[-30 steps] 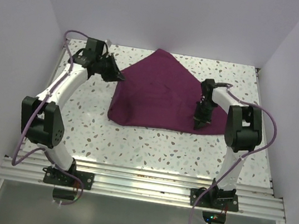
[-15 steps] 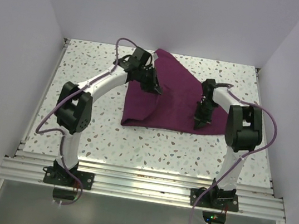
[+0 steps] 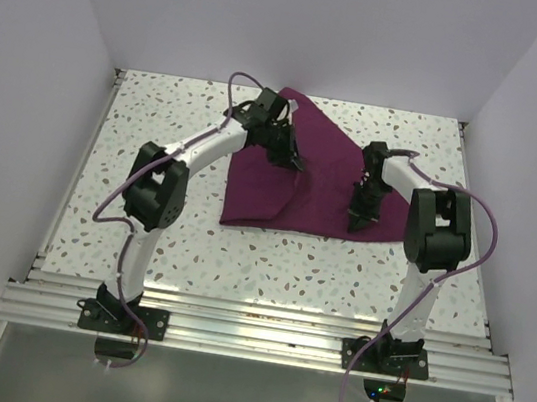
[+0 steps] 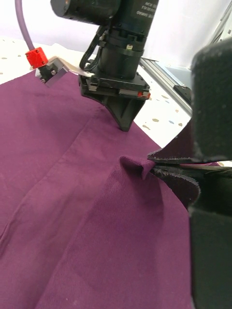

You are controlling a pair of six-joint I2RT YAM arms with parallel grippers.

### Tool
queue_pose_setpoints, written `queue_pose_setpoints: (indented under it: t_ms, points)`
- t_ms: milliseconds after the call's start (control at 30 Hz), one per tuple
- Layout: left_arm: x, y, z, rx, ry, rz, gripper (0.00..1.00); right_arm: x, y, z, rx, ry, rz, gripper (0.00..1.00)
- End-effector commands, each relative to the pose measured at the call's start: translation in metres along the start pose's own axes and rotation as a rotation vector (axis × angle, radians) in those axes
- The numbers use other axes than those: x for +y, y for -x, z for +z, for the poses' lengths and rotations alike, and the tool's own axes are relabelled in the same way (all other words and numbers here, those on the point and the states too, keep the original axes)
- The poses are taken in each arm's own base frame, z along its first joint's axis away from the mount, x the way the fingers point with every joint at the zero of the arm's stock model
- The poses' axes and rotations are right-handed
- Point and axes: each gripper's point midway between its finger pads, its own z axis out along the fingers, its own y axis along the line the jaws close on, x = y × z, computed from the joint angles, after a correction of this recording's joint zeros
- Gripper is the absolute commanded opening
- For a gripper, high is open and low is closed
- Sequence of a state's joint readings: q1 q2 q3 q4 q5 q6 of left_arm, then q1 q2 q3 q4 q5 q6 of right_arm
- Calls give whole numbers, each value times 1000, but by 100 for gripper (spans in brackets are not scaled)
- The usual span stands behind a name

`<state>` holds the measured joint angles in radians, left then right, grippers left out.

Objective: Prepare the surgical pack

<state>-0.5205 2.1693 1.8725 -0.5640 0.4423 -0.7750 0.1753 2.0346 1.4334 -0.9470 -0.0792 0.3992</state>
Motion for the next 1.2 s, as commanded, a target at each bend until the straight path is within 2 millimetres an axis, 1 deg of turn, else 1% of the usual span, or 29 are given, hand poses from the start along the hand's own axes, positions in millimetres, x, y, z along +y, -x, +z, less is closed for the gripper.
queue_pose_setpoints:
  t_ms: [0,167,233,300,533,633,733,900,1067,1100,1167]
  points:
    - [-27,8,0,-15,-73,18,0,8,5,27,3,26,-4,0]
    - [-27,3,13,8,-83,13,0,9,5,28,10,26,-2,0]
    - [-31,5,14,4,-88,25,0,9,6,28,9,28,0,0]
    - [-29,3,16,12,-86,20,0,10,7,28,8,29,-2,0]
    - [-28,-7,26,37,-78,26,0,10,8,29,12,31,-3,0]
    - [-26,-8,29,39,-74,21,0,10,8,30,16,32,-7,0]
    - [-28,-7,31,37,-80,19,0,10,7,31,20,31,-10,0]
    - [-36,-6,32,30,-92,24,0,11,7,29,20,32,-13,0]
    - [-35,-7,36,35,-90,20,0,13,10,29,18,38,-17,0]
    - [-33,-7,40,40,-87,16,0,12,11,29,18,38,-15,0]
    - [-35,-7,41,38,-93,16,0,12,10,30,23,36,-15,0]
